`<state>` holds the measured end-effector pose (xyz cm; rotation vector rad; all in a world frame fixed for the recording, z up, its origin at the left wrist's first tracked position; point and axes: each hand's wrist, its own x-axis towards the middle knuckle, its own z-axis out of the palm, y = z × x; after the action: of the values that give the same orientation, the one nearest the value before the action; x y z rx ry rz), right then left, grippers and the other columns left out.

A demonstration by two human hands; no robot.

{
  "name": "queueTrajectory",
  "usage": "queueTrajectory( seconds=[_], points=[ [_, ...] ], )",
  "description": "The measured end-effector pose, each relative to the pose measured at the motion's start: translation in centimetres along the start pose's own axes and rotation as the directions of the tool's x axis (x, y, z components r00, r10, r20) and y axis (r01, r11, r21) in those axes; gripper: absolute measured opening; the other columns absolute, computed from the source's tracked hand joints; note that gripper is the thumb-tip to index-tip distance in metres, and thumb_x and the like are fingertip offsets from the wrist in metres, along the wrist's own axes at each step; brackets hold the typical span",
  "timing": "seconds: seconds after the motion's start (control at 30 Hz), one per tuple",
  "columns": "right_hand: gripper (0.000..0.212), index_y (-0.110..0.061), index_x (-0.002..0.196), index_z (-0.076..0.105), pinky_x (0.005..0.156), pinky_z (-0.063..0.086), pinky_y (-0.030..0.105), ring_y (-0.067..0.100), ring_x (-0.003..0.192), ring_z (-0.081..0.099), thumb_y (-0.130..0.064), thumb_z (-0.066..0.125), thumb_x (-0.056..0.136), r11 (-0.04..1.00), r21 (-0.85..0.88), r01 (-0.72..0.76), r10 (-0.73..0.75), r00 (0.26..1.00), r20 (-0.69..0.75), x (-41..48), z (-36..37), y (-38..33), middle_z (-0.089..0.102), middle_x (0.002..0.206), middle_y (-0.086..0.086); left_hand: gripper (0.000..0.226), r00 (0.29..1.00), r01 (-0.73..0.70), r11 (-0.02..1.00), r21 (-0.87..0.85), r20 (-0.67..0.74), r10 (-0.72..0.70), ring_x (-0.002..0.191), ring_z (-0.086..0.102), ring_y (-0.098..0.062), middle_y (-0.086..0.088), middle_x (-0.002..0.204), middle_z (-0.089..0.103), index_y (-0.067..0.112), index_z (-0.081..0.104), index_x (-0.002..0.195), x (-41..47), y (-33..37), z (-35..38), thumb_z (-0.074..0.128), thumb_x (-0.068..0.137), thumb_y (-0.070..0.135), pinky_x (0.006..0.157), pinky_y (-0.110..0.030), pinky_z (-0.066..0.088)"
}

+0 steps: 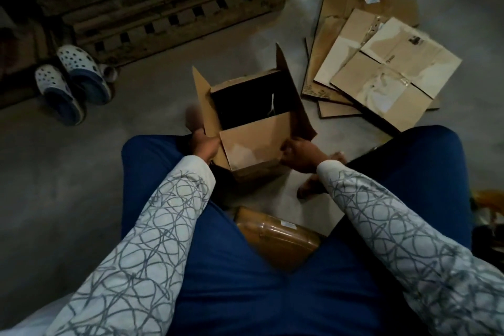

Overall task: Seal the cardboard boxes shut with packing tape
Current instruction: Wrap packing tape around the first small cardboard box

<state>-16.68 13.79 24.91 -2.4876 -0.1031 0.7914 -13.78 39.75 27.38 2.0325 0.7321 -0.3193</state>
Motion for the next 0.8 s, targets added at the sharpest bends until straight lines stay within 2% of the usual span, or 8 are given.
queueTrajectory(
  seconds=[0.03,0.1,0.27,0.4,0.5,0.6,0.7,0.8],
  points=[
    [0.046,-0.014,0.135,0.058,0.109,0.039,0.039,0.032,0.135,0.046,-0.033,0.067,0.094,0.996,-0.092,0.009,-0.004,0.999,0.047,0.0,0.5,0.1,0.043,0.15,0.012,0.032,1.0,-0.004,1.0,0.018,-0.005,0.004,0.113,0.062,-0.035,-0.017,0.124,0.066,0.004,0.065,0.122,-0.1,0.1,-0.1,0.059,0.09,0.005,0.093,-0.036,0.05],
    [0.047,-0.016,0.136,0.058,0.111,0.04,0.042,0.034,0.137,0.044,-0.033,0.067,0.093,0.989,-0.144,0.022,-0.012,0.997,0.073,0.0,1.0,0.2,0.038,0.153,0.012,0.033,1.0,-0.013,0.998,0.057,-0.013,0.013,0.113,0.062,-0.036,-0.018,0.125,0.065,0.003,0.064,0.121,-0.3,0.2,-0.1,0.057,0.089,0.004,0.094,-0.037,0.049],
    [0.041,-0.015,0.133,0.059,0.099,0.047,0.042,0.034,0.122,0.055,-0.031,0.064,0.096,0.989,-0.118,0.093,-0.1,0.994,-0.051,-0.2,-0.3,-0.6,0.052,0.139,0.013,0.034,0.998,-0.055,0.985,0.163,-0.003,0.056,0.114,0.06,-0.037,-0.02,0.125,0.062,0.005,0.057,0.121,-0.7,0.6,0.4,0.061,0.087,0.006,0.092,-0.037,0.048],
    [0.043,-0.016,0.135,0.057,0.099,0.047,0.041,0.033,0.122,0.055,-0.031,0.063,0.096,0.985,-0.146,0.094,-0.101,0.994,-0.037,-0.2,-0.2,-0.4,0.052,0.14,0.013,0.064,0.995,-0.099,0.973,0.207,0.002,0.101,0.122,0.055,-0.039,-0.019,0.136,0.058,0.014,0.043,0.143,-0.9,1.0,0.5,0.065,0.084,0.009,0.103,-0.043,0.048],
    [0.053,-0.019,0.145,0.047,0.106,0.044,0.045,0.034,0.133,0.047,-0.032,0.063,0.096,0.981,-0.175,0.089,-0.085,0.996,0.025,-0.1,0.4,-0.1,0.041,0.152,0.011,0.073,0.99,-0.137,0.959,0.249,0.014,0.138,0.123,0.054,-0.041,-0.019,0.139,0.055,0.017,0.035,0.15,-1.3,1.3,0.5,0.068,0.084,0.013,0.104,-0.046,0.046],
    [0.056,-0.025,0.149,0.043,0.113,0.038,0.051,0.034,0.145,0.03,-0.035,0.061,0.096,0.951,-0.299,0.081,-0.053,0.994,0.099,-0.1,1.1,0.2,0.025,0.162,0.006,0.064,0.992,-0.123,0.952,0.279,0.06,0.11,0.121,0.056,-0.04,-0.019,0.134,0.057,0.013,0.039,0.145,-1.7,1.5,0.3,0.066,0.087,0.013,0.101,-0.044,0.048],
    [0.051,-0.027,0.143,0.048,0.109,0.041,0.051,0.032,0.142,0.033,-0.037,0.061,0.095,0.943,-0.328,0.055,-0.022,0.995,0.102,0.4,1.5,0.2,0.036,0.155,0.005,0.062,0.99,-0.098,0.941,0.323,0.132,0.058,0.122,0.054,-0.041,-0.021,0.134,0.056,0.01,0.037,0.144,-2.2,1.3,0.4,0.061,0.088,0.011,0.101,-0.043,0.047],
    [0.045,-0.023,0.141,0.05,0.105,0.045,0.05,0.031,0.134,0.044,-0.036,0.058,0.098,0.972,-0.221,0.074,-0.073,0.997,0.014,1.0,0.8,-1.0,0.047,0.148,0.008,0.06,0.991,-0.08,0.955,0.284,0.128,0.045,0.124,0.054,-0.04,-0.022,0.136,0.055,0.007,0.038,0.144,-2.2,1.5,0.5,0.061,0.088,0.009,0.102,-0.042,0.047]
  ],
)
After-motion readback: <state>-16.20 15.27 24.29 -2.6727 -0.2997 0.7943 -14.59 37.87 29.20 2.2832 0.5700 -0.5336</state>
